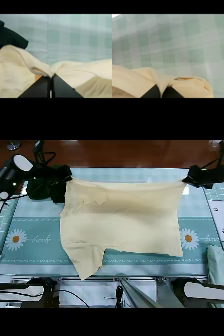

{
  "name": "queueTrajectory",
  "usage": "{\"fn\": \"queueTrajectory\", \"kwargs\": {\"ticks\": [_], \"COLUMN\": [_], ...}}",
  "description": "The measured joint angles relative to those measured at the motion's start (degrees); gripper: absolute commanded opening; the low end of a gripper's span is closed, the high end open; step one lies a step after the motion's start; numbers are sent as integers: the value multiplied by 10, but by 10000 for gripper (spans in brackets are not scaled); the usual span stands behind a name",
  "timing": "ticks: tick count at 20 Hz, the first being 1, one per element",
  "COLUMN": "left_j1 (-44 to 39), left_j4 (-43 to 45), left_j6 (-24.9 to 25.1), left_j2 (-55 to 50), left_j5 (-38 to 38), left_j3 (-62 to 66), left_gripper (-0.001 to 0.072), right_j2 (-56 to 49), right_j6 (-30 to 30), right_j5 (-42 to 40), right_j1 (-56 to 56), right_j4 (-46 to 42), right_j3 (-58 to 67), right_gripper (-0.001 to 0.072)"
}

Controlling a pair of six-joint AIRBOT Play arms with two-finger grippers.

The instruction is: Fold the shirts.

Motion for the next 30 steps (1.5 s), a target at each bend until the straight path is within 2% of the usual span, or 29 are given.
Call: {"fn": "queueTrajectory", "kwargs": {"ticks": [2,5,9,15,16,17,18,22,25,28,30], "left_j1": [5,27,54,51,51,51,50,54,72,118,165], "left_j4": [-3,-3,17,29,29,29,31,43,92,123,123], "left_j6": [21,58,77,94,93,92,87,72,63,61,57], "left_j2": [-10,-16,-27,-42,-44,-45,-47,-41,-2,64,110], "left_j5": [-26,-110,-220,-277,-282,-287,-287,-326,-351,-352,-336], "left_j3": [7,15,13,-43,-52,-59,-63,-61,-76,-153,-237], "left_gripper": [23,23,23,24,69,337,707,701,701,701,701], "right_j2": [-21,-34,-40,-42,-42,-43,-43,-27,13,78,135], "right_j6": [-21,-36,-41,-42,-42,-41,-40,-26,-19,-17,-25], "right_j5": [15,60,137,171,171,169,165,157,163,142,104], "right_j1": [-3,-16,-28,-32,-32,-32,-32,-40,-68,-120,-150], "right_j4": [10,9,-34,-64,-67,-68,-69,-72,-103,-111,-74], "right_j3": [7,10,3,-63,-75,-84,-91,-101,-113,-179,-263], "right_gripper": [21,21,21,22,110,484,629,629,628,628,628]}}
